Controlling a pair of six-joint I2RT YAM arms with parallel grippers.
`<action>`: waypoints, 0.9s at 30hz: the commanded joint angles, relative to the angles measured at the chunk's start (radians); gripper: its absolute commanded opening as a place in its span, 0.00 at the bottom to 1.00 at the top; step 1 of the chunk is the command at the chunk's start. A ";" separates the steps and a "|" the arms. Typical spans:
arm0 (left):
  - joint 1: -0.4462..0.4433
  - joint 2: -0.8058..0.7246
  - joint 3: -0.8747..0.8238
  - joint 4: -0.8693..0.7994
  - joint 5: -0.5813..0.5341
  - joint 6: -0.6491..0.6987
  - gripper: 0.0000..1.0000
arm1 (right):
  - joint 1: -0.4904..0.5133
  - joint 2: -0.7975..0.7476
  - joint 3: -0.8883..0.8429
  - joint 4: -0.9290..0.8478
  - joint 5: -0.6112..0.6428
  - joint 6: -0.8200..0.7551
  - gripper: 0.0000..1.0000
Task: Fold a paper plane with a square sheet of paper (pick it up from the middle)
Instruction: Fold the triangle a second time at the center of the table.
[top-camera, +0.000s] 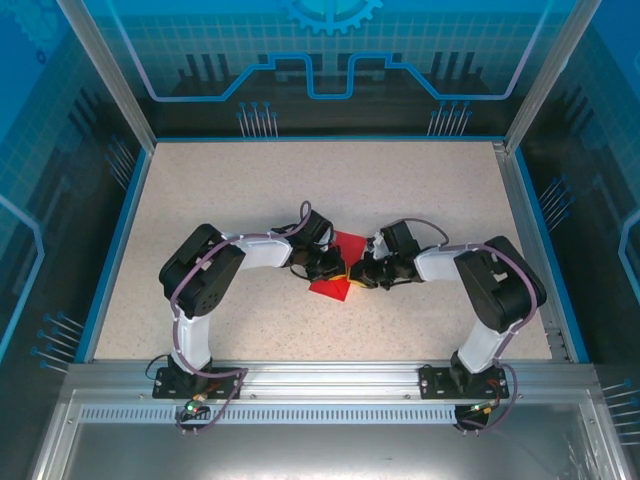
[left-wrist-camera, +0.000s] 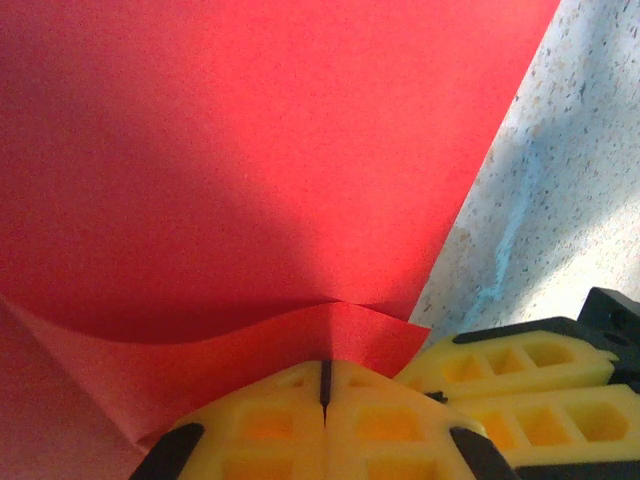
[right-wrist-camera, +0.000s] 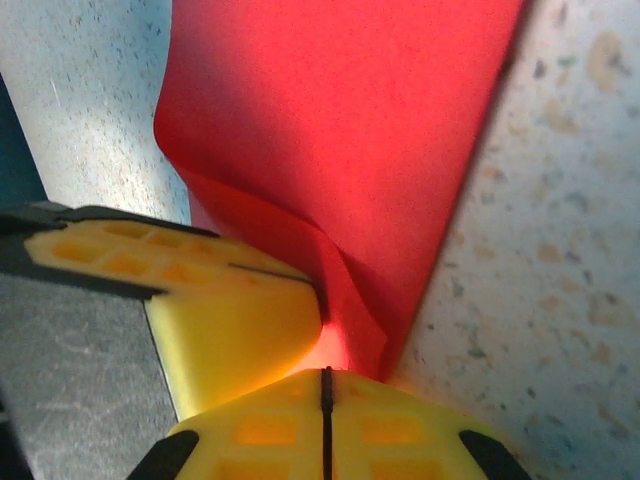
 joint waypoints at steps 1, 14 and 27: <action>-0.001 -0.008 -0.034 -0.059 -0.020 0.024 0.04 | 0.021 0.026 0.027 -0.037 0.031 -0.034 0.08; 0.002 -0.038 -0.007 -0.059 -0.002 0.037 0.06 | 0.046 0.060 0.114 -0.339 0.221 -0.191 0.09; 0.024 -0.066 -0.020 -0.082 -0.008 0.122 0.06 | 0.056 0.077 0.112 -0.360 0.252 -0.208 0.08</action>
